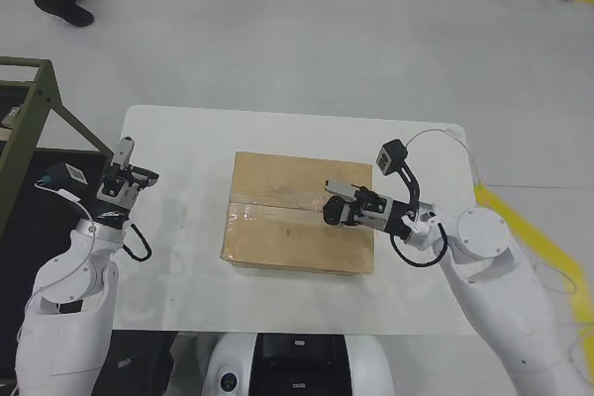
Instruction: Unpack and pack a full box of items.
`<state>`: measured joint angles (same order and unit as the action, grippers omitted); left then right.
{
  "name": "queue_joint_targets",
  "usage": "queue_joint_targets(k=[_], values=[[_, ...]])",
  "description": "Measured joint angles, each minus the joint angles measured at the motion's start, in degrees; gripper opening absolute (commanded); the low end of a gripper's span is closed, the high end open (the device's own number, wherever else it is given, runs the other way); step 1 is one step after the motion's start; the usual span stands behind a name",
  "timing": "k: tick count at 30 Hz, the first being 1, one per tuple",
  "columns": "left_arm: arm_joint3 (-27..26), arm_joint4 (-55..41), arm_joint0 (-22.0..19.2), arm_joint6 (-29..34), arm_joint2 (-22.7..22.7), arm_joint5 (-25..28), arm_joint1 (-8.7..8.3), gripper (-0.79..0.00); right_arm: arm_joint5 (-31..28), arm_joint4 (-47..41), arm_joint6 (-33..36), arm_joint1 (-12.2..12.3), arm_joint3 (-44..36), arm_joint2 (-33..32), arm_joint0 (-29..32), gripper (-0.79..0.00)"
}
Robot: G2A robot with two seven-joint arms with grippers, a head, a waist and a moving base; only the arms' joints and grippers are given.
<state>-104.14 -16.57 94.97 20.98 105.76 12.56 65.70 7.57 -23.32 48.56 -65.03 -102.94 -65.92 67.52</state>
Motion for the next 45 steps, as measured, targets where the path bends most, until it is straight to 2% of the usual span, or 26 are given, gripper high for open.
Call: queue_joint_targets(k=[19, 24, 33, 39, 45], values=[[0.0, 0.0, 0.0, 0.0, 0.0, 0.0, 0.0, 0.0, -2.0, -2.1, -1.8, -0.3, 1.4, 0.7, 0.3, 0.0], [0.0, 0.0, 0.0, 0.0, 0.0, 0.0, 0.0, 0.0, -3.2, -2.3, -1.3, -1.1, 1.8, 3.6, -3.3, 0.0], [0.0, 0.0, 0.0, 0.0, 0.0, 0.0, 0.0, 0.0, -2.4, -5.5, -4.9, -5.3, 11.1, 16.4, -16.0, 0.0], [0.0, 0.0, 0.0, 0.0, 0.0, 0.0, 0.0, 0.0, -0.6, -6.2, -8.4, -8.6, 14.8, 24.4, -21.2, 0.0], [0.0, 0.0, 0.0, 0.0, 0.0, 0.0, 0.0, 0.0, -0.2, -7.1, -11.7, -11.7, 18.3, 29.7, -25.0, 0.0]])
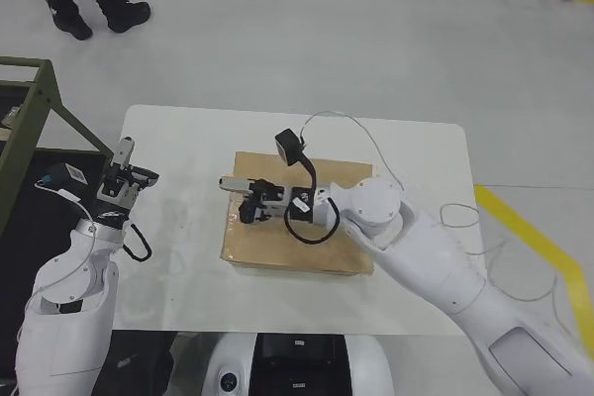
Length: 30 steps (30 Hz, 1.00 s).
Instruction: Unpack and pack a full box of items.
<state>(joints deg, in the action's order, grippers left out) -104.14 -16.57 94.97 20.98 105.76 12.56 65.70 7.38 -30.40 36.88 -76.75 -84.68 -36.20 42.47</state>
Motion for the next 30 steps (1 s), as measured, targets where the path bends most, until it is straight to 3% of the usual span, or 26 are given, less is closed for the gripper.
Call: queue_joint_targets(k=[15, 30], values=[[0.0, 0.0, 0.0, 0.0, 0.0, 0.0, 0.0, 0.0, 1.6, -0.5, -3.6, -5.4, 8.2, 4.4, -5.4, 0.0], [0.0, 0.0, 0.0, 0.0, 0.0, 0.0, 0.0, 0.0, 4.2, 1.4, -3.4, -7.7, 11.5, 4.2, -5.6, 0.0]])
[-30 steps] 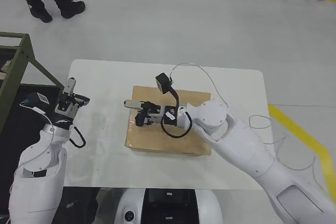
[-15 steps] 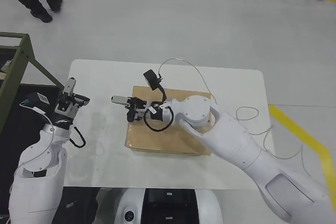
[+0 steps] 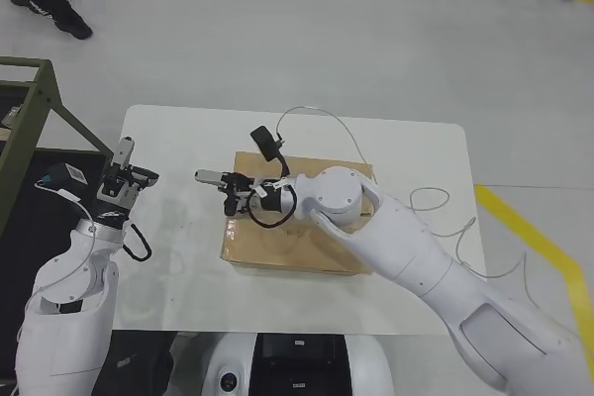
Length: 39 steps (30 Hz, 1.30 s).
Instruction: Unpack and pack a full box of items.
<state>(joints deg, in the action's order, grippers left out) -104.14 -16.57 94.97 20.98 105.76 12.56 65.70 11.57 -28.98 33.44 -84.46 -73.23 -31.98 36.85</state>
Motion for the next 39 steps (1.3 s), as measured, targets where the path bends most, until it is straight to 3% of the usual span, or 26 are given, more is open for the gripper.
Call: queue_joint_targets(k=[11, 39], values=[[0.0, 0.0, 0.0, 0.0, 0.0, 0.0, 0.0, 0.0, 2.2, 4.4, -0.6, 0.5, -2.7, -2.8, 2.5, 0.0], [0.0, 0.0, 0.0, 0.0, 0.0, 0.0, 0.0, 0.0, 11.3, 16.0, -1.0, 4.9, -16.1, -14.1, 14.1, 0.0]])
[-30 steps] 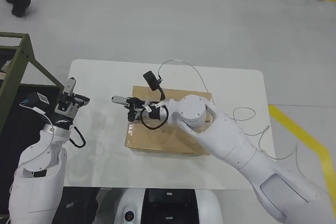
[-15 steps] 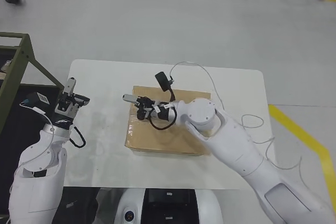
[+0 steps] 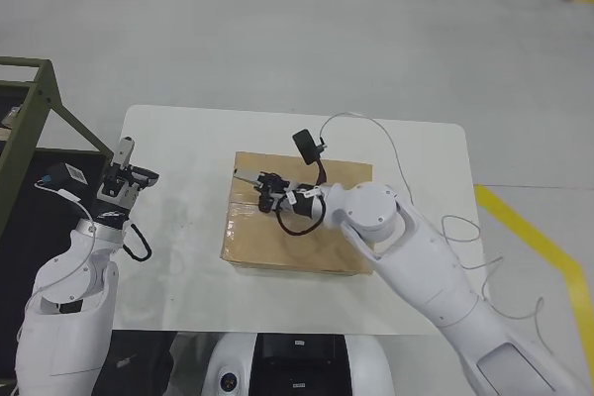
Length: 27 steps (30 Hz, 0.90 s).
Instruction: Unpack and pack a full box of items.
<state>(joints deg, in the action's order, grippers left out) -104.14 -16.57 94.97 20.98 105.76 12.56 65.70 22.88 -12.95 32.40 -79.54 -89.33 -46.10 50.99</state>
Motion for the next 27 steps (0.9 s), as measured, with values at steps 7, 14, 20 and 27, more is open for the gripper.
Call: queue_joint_targets(k=[7, 14, 20, 27], values=[[0.0, 0.0, 0.0, 0.0, 0.0, 0.0, 0.0, 0.0, 2.1, 3.5, 0.6, 0.8, -3.8, -1.1, 2.5, 0.0], [0.0, 0.0, 0.0, 0.0, 0.0, 0.0, 0.0, 0.0, 1.7, 4.4, 1.7, 0.6, -4.0, 0.0, 2.4, 0.0], [0.0, 0.0, 0.0, 0.0, 0.0, 0.0, 0.0, 0.0, 0.5, 4.4, 2.3, -0.3, -2.3, 2.1, 0.3, 0.0], [0.0, 0.0, 0.0, 0.0, 0.0, 0.0, 0.0, 0.0, -0.9, 3.2, 2.1, -1.7, 0.5, 4.3, -2.5, 0.0]])
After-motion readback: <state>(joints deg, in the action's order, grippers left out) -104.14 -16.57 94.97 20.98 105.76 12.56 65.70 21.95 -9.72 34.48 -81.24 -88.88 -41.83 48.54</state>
